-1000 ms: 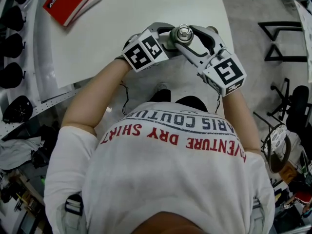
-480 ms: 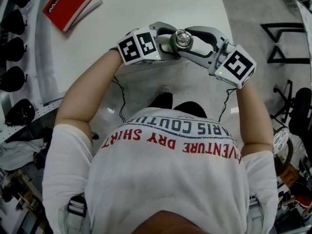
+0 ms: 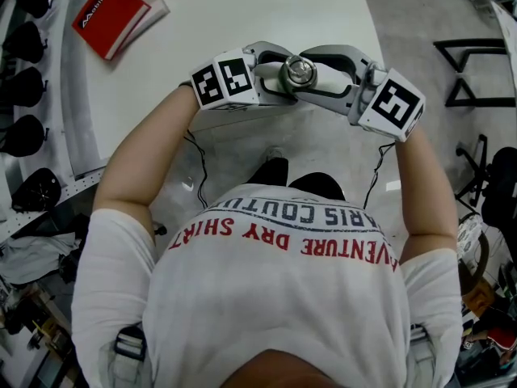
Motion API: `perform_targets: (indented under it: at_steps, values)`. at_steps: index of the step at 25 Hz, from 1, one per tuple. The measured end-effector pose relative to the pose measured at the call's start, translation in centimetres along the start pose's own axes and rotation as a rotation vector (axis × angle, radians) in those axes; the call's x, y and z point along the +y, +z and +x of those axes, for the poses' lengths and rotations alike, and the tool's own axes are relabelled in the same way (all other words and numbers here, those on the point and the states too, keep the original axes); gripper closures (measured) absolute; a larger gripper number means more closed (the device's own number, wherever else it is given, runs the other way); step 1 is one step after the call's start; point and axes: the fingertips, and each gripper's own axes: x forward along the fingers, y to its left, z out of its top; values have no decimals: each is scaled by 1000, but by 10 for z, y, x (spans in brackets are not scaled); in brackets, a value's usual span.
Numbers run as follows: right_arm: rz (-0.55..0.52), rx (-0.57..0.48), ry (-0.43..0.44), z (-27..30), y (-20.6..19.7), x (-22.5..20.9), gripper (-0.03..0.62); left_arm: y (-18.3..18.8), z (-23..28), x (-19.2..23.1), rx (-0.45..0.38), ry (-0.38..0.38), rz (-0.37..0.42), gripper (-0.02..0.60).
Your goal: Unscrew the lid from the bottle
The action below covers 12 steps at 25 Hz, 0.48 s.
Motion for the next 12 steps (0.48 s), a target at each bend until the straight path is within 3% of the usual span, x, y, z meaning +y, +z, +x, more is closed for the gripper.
perform_targets:
  at_steps: [5, 12]
  values:
    - [15, -30, -16, -2, 5, -2, 352, -5, 2, 0, 32, 27, 12, 216]
    - [43, -101, -29, -13, 19, 0, 352, -1, -15, 4, -45, 85, -83, 216]
